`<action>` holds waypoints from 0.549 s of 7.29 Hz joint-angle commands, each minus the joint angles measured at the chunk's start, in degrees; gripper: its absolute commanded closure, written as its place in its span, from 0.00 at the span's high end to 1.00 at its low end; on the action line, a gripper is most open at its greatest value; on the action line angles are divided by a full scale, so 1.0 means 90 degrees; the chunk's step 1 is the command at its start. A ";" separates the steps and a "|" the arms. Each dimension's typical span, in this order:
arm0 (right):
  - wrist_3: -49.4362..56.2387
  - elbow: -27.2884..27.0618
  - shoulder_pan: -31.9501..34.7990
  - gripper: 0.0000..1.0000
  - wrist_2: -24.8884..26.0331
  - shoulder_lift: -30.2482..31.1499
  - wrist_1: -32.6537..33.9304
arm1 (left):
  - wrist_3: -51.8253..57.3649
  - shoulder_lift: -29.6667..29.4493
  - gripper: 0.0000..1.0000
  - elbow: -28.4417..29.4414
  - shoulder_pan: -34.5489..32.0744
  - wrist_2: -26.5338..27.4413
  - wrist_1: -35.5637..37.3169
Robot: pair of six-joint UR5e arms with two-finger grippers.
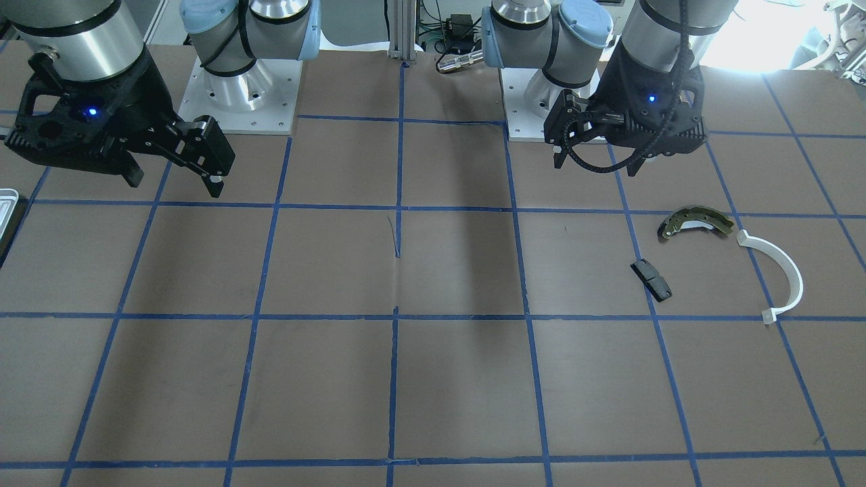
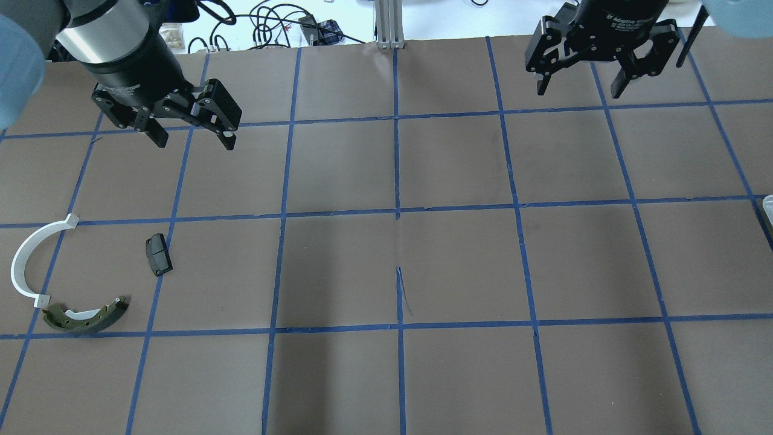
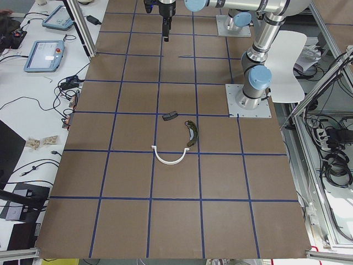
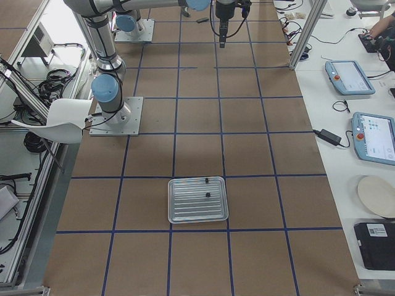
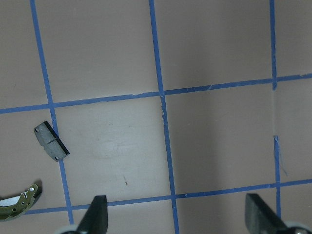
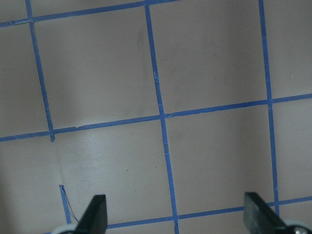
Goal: Place bearing gear from tray to pile
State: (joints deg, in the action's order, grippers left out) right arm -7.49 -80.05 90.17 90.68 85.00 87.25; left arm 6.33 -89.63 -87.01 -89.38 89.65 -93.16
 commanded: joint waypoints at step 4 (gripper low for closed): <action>0.0108 -0.0002 -0.0048 1.00 0.0061 -0.0001 -0.0084 | 0.0000 -0.0002 1.00 -0.0001 0.0000 -0.0001 0.0000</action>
State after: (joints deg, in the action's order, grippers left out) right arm -7.20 -80.05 90.09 91.10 85.03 87.00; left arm 6.33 -89.65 -87.01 -89.39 89.65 -93.16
